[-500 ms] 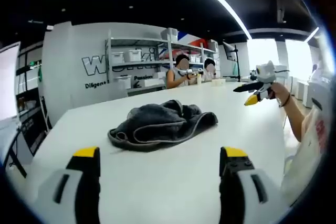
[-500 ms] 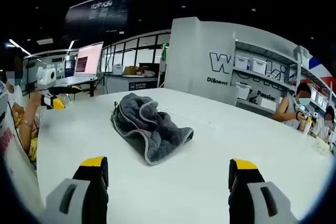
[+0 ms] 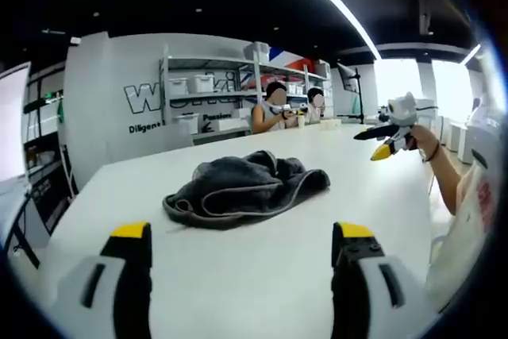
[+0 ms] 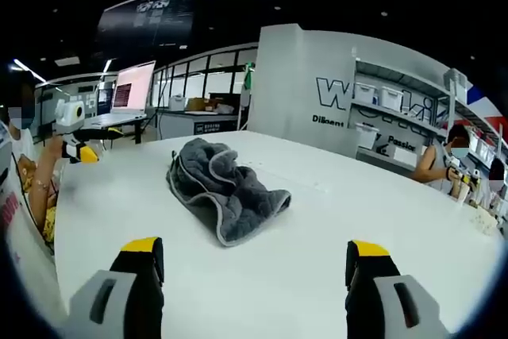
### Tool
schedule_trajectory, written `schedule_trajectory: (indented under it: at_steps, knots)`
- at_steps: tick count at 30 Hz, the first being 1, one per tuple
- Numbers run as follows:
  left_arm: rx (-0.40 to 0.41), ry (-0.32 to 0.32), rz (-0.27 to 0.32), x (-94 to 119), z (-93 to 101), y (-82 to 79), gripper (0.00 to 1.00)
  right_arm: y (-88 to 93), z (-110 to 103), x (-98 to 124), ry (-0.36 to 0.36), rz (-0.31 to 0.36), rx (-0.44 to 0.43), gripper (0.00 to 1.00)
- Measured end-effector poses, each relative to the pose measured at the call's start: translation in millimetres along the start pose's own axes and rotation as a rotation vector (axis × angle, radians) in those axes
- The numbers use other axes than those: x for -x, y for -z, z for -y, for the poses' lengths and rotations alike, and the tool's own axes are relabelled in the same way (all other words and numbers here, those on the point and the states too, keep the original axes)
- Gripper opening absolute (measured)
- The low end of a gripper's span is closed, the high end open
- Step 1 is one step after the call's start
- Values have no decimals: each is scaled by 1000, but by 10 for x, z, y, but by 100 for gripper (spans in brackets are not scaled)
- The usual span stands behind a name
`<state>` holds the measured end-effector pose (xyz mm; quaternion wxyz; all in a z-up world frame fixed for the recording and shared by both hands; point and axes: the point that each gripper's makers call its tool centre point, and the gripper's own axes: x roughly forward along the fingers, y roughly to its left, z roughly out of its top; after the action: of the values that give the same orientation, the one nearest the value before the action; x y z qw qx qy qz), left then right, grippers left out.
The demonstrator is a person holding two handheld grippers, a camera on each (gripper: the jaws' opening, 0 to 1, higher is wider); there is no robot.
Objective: Fold the towel on the table until its edges align and the towel forms a compact rectangular stack.
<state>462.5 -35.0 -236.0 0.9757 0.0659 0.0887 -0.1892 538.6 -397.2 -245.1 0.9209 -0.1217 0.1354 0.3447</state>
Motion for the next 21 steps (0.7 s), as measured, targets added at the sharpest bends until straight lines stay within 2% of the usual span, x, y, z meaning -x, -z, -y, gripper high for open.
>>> schedule_trajectory:
  at_steps: [21]
  knots:
    - [0, 3, 1, -12, 16, -12, 99, 27, 34, 21, 9, -11, -5, 100]
